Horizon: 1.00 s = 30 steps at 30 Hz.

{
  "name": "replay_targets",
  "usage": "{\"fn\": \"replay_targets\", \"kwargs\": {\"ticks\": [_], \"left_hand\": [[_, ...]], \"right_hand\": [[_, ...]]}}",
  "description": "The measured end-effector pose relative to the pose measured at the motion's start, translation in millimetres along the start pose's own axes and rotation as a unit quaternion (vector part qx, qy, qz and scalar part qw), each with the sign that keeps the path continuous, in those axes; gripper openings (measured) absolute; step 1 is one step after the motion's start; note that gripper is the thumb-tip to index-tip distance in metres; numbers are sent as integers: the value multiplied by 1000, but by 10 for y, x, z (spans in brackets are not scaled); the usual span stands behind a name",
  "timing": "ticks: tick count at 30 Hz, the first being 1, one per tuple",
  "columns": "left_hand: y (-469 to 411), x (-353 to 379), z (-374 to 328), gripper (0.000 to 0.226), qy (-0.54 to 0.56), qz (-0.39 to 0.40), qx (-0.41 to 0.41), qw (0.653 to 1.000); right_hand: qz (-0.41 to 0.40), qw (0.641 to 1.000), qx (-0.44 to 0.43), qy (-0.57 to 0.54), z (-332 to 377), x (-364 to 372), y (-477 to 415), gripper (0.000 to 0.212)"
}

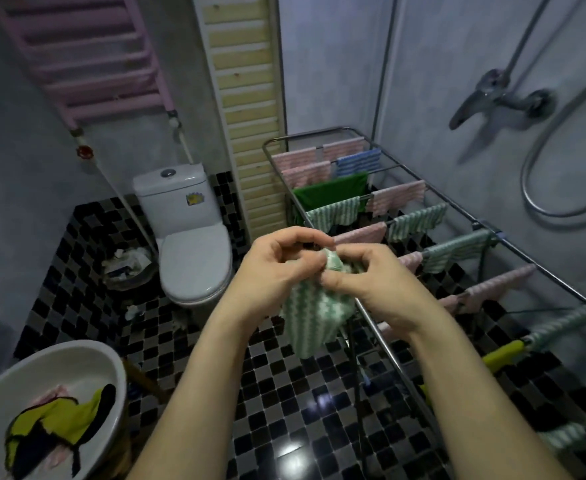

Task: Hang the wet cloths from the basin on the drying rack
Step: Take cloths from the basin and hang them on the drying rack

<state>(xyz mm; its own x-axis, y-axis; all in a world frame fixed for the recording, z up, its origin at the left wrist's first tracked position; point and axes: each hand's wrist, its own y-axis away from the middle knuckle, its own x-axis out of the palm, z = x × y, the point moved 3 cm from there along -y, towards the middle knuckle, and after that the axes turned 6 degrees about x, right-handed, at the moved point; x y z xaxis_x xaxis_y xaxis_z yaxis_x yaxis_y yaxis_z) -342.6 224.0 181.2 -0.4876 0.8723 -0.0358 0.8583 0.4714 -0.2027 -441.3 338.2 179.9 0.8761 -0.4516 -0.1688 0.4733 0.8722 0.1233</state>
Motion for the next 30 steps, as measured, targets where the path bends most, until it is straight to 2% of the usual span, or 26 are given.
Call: {"fn": "replay_targets", "kwargs": {"ticks": [4,6,8,11,14,17,20,23,27,30], "left_hand": [[-61,-78,-17,13,-219,5,81,972],[-91,-96,-59,15,-240,-1,119,963],[-122,-96,-107,20,-227,-3,135,964],[-209,-157,-106,40,-193,64,103,974],[-280,-115,-161,48,-171,156,79,970],[-255,-14,-252,35,-110,208,52,970],[-254,79,-296,22,-133,264,46,954],[-260,171,-377,19,-130,308,64,940],[-290,247,-410,14,-83,290,97,948],[-300,345,-390,15,-74,276,122,950]], "right_hand": [[-134,979,-2,157,45,19,-30,15],[-182,959,-9,217,100,46,-25,14],[-198,938,-18,286,146,48,-8,14],[-138,916,27,377,140,11,33,25],[-100,941,63,318,119,-81,117,42],[-71,981,27,178,147,-33,157,63],[-50,994,21,95,103,35,214,52],[-65,997,23,17,14,34,328,47],[-63,994,64,56,-20,-74,531,27],[-50,986,112,112,-60,-229,770,27]]}}
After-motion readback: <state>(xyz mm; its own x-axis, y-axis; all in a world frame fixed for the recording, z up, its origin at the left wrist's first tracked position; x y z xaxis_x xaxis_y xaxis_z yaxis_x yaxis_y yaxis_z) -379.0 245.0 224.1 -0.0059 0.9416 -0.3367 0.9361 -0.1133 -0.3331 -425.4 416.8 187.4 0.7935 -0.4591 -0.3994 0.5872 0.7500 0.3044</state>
